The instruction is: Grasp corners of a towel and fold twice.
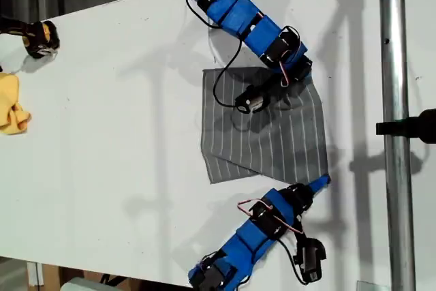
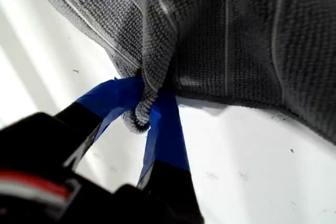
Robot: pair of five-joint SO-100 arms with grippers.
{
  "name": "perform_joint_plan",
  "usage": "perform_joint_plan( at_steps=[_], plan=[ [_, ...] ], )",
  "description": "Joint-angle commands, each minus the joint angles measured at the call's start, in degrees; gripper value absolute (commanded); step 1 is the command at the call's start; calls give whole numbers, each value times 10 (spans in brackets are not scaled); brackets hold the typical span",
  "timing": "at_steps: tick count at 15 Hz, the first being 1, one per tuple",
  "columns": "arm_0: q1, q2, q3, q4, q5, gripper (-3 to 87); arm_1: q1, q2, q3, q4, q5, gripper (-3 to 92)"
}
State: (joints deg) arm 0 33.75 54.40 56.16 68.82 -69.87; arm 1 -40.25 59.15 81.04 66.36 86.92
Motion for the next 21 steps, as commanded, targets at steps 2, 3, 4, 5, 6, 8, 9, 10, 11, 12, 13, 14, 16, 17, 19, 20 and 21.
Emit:
perform_joint_plan(
  at_steps=[2, 3, 4, 5, 6, 8, 9, 10, 11, 12, 13, 14, 16, 17, 19, 20, 21],
  plan=[
    [-20, -23, -23, -11, -12, 347, 17, 12, -3, 9, -5, -2],
    [-23, -36, -24, -10, -14, 344, 17, 12, -3, 8, -5, -2],
    [-26, -46, -25, -9, -14, 342, 17, 13, -3, 8, -5, -2],
    [-29, -52, -25, -9, -12, 341, 17, 14, -3, 8, -5, -2],
    [-29, -62, -25, -13, -14, 338, 17, 14, -3, 8, -5, -2],
    [-27, -95, -30, -24, -31, 321, 17, 16, -3, 10, -5, -2],
    [-26, -116, -29, -27, -44, 308, 17, 18, -3, 14, -5, -2],
    [-26, -143, -33, -33, -54, 287, 18, 18, -3, 18, -7, -2],
    [-26, -171, -42, -35, -63, 272, 18, 19, -3, 22, -9, -2],
    [-28, -196, -45, -34, -82, 258, 19, 20, -3, 24, -10, -2],
    [-28, -219, -47, -30, -101, 250, 19, 21, -3, 25, -11, -2],
    [-25, -230, -54, -11, -112, 261, 19, 23, -1, 25, -11, -2],
    [-9, -198, -76, 89, -130, 305, 18, 28, 1, 32, -10, -2],
    [4, -184, -75, 115, -138, 311, 19, 31, 2, 33, -10, -2],
    [10, -221, -70, 134, -120, 259, 28, 32, 3, 31, -16, -2],
    [7, -232, -58, 138, -132, 222, 30, 33, 3, 34, -18, -2],
    [4, -244, -59, 149, -135, 200, 28, 37, 3, 38, -17, -2]
  ],
)
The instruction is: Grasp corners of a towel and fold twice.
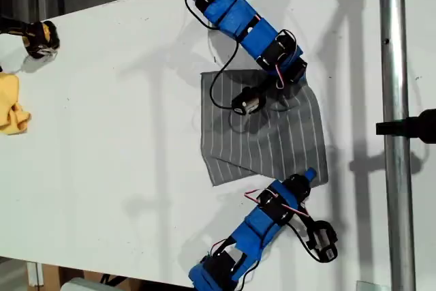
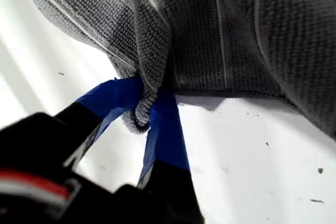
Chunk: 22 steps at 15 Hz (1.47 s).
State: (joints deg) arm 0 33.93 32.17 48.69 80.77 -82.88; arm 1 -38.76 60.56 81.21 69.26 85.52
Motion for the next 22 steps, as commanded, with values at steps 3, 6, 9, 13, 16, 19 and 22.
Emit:
perform_joint_plan(
  at_steps=[3, 6, 9, 13, 16, 19, 22],
  plan=[
    [-19, -60, 11, 25, -25, -15, 10, 29, 1, 13, 3, -2],
    [-32, -61, 12, 52, -33, -16, 12, 31, 1, 16, -2, -2],
    [-36, 13, -2, 105, 4, -16, 18, 44, 1, 26, -3, -2],
    [-44, 191, 2, 141, 47, -16, 33, 146, -18, 86, -13, -2],
    [-47, 295, 3, 142, 69, -16, 24, 208, -63, 134, -21, -2],
    [-68, 379, 29, 145, 124, -16, 44, 254, -64, 138, -51, -2],
    [-128, 437, 102, 146, 135, -16, 81, 256, -55, 146, -62, -2]
  ],
)
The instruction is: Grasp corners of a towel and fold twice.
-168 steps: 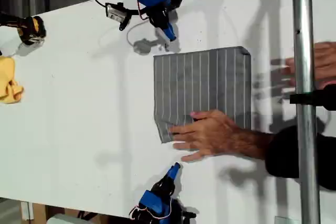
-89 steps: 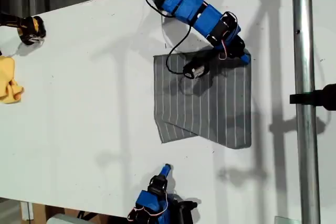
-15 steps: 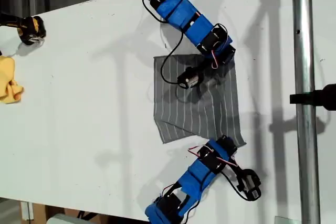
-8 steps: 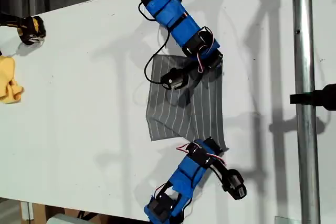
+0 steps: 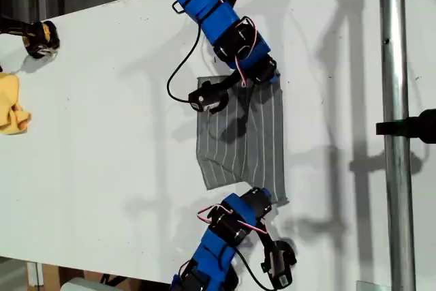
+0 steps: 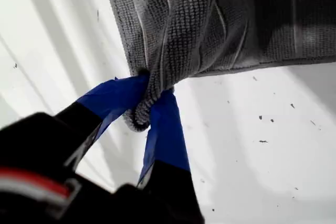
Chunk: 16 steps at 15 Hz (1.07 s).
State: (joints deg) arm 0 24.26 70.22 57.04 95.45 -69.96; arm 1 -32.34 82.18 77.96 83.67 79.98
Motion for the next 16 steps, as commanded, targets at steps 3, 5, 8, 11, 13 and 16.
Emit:
perform_joint_plan(
  at_steps=[3, 5, 8, 11, 13, 16],
  plan=[
    [-96, 69, 62, -1, 51, -16, 73, 50, 4, 14, -20, -2],
    [-134, 83, 80, 0, 83, -16, 114, 74, 22, 21, -40, -2],
    [-210, 140, 130, 1, 136, -16, 197, 154, 84, 27, -85, -2],
    [-289, 156, 153, 1, 193, -16, 279, 207, 121, 41, -139, -2],
    [-337, 161, 155, 1, 225, -16, 329, 232, 134, 50, -172, -2],
    [-390, 162, 176, -6, 261, -16, 393, 250, 153, 50, -221, -2]
  ],
)
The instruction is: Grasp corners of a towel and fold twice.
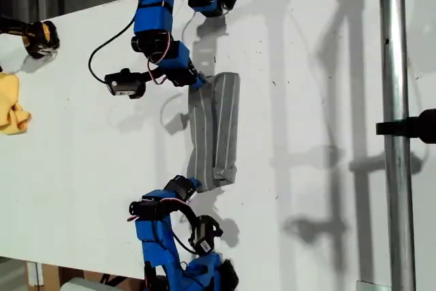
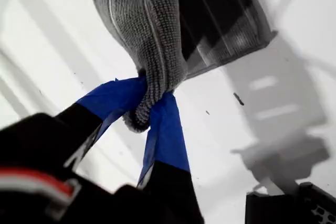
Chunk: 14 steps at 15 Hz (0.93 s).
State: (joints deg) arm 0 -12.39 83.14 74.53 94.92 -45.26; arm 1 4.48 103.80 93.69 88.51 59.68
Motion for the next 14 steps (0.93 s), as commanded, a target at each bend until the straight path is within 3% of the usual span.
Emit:
perform_joint_plan(
  at_steps=[1, 6, 14],
  plan=[
    [-40, 31, 7, -5, 25, -16, 47, 38, 4, -3, -33, -2],
    [-81, 29, 14, -11, 40, -16, 120, 70, 42, -22, -92, -2],
    [37, -27, 29, -24, -74, -16, -5, 107, 163, -80, -9, -2]
  ],
)
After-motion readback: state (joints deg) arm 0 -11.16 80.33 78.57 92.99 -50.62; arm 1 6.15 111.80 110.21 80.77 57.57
